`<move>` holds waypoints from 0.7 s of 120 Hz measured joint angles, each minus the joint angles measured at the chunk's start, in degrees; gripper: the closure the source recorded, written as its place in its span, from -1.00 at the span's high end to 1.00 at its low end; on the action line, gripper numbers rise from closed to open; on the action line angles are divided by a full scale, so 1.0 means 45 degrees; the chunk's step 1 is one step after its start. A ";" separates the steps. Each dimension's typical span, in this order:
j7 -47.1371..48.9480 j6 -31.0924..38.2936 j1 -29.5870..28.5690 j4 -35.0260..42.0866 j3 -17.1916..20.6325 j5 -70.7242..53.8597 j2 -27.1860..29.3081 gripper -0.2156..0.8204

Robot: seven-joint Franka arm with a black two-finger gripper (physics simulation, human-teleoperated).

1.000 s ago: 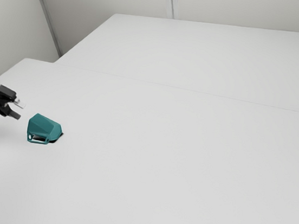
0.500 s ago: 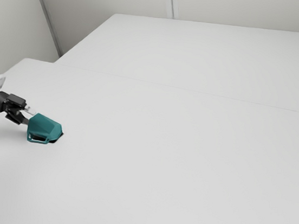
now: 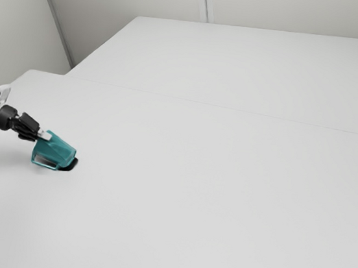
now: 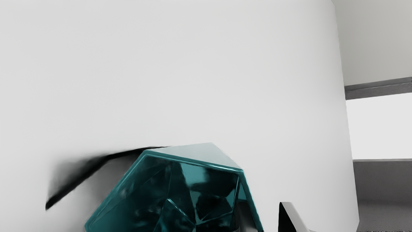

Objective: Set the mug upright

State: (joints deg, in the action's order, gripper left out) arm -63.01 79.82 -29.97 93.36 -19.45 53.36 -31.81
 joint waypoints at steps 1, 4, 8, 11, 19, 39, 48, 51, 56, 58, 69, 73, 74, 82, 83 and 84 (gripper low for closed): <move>-0.0002 -0.0006 0.0000 0.0000 0.0007 0.0000 0.0023 -0.74; -0.0006 -0.0025 0.0001 0.0000 0.0021 -0.0004 0.0105 -0.77; -0.0005 -0.0048 0.0001 0.0007 0.0032 -0.0014 0.0218 -0.80; -0.0003 -0.0062 0.0001 0.0012 0.0037 -0.0026 0.0294 -0.82; 0.0003 -0.0088 0.0001 0.0096 0.0056 -0.0053 0.0499 -0.86; 0.0058 -0.0117 0.0059 0.0394 0.0064 -0.0130 0.1188 -0.90; 0.0151 -0.0080 0.0349 0.0505 0.0151 -0.0494 0.1932 -0.92; 0.0199 -0.0040 0.0534 0.0525 0.0176 -0.0697 0.2190 -0.92; 0.0284 0.0068 0.0864 0.0537 0.0208 -0.1057 0.2552 -0.92; 0.0330 0.0133 0.1013 0.0549 0.0214 -0.1247 0.2723 -0.92; 0.0709 0.0777 0.1873 0.0726 0.0458 -0.2747 0.3842 -0.93; 0.0904 0.1146 0.2251 0.0829 0.0636 -0.3511 0.4329 -0.93; 0.0960 0.1248 0.2339 0.0848 0.0699 -0.3737 0.4459 -0.93; 0.1462 0.2121 0.3005 0.1203 0.1201 -0.5435 0.5336 -0.93; 0.1527 0.2246 0.3086 0.1284 0.1256 -0.5620 0.5432 -0.93; 0.1592 0.2375 0.3169 0.1369 0.1306 -0.5802 0.5525 -0.93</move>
State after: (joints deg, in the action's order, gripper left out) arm -55.84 90.51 -15.71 99.52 -13.57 27.25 -6.95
